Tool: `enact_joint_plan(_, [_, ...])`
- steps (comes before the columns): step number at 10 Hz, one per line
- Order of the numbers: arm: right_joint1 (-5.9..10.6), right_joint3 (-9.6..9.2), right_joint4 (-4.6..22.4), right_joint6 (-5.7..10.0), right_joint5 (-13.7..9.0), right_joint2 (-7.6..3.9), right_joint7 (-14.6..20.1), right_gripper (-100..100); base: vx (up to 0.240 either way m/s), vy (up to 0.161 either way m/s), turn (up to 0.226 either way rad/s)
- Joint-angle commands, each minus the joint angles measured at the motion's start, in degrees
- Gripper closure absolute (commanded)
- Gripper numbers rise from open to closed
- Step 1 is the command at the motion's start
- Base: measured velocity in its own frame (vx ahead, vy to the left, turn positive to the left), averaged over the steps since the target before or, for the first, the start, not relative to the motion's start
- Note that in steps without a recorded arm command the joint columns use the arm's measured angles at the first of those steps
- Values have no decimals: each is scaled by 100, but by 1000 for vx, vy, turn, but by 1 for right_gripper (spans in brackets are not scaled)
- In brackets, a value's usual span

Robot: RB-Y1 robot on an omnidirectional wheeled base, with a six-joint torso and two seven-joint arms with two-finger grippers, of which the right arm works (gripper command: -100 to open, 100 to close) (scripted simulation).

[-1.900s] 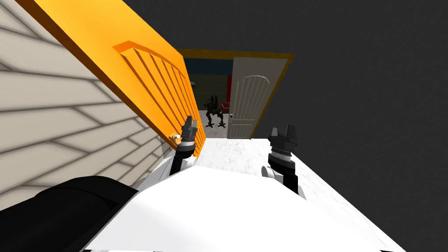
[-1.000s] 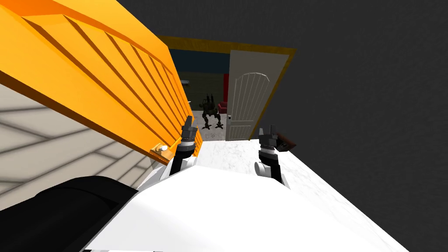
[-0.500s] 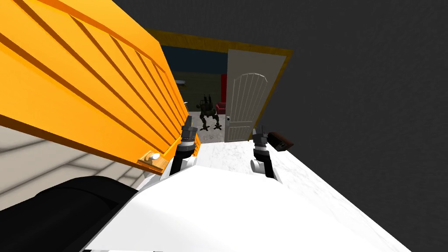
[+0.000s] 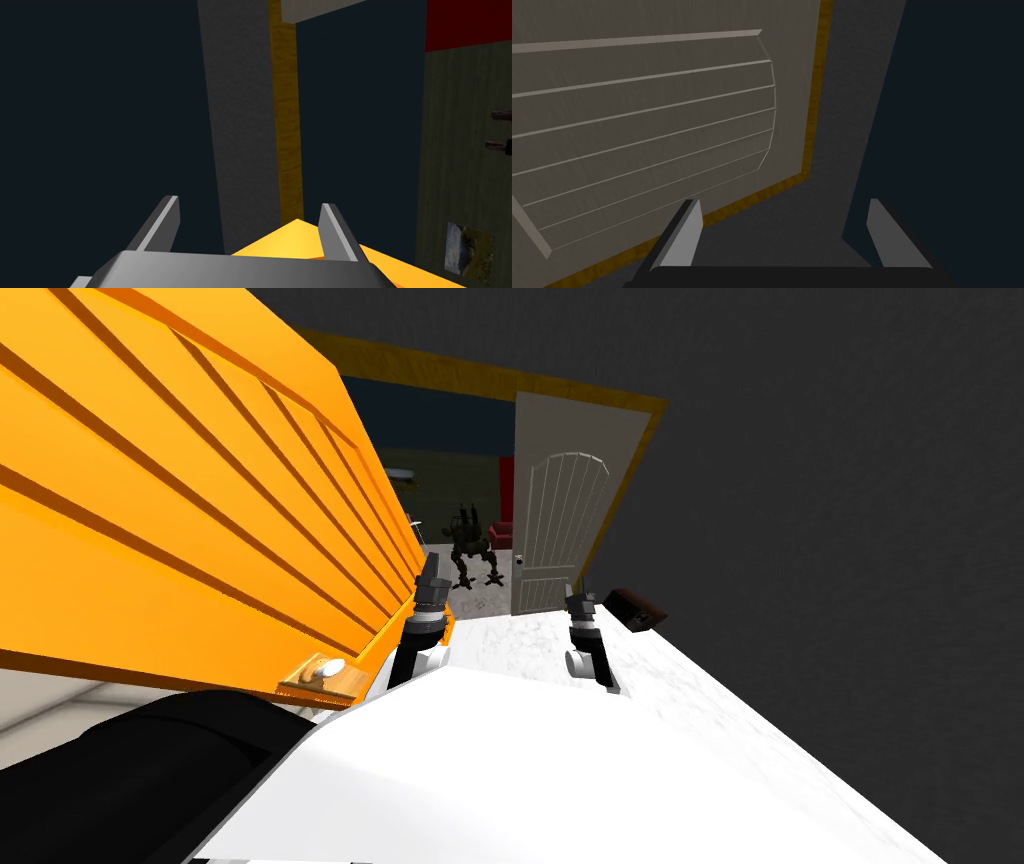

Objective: Pull the door open

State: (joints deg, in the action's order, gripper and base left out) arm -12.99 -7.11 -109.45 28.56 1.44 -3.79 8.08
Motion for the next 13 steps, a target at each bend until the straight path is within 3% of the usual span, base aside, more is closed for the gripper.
enact_joint_plan(1, [141, -113, 205, -39, -2, -26, 42, -100, 102, 50, -84])
enact_joint_plan(13, [1235, -903, 1994, -121, -90, -331, 439, -100, 91, 55, -90])
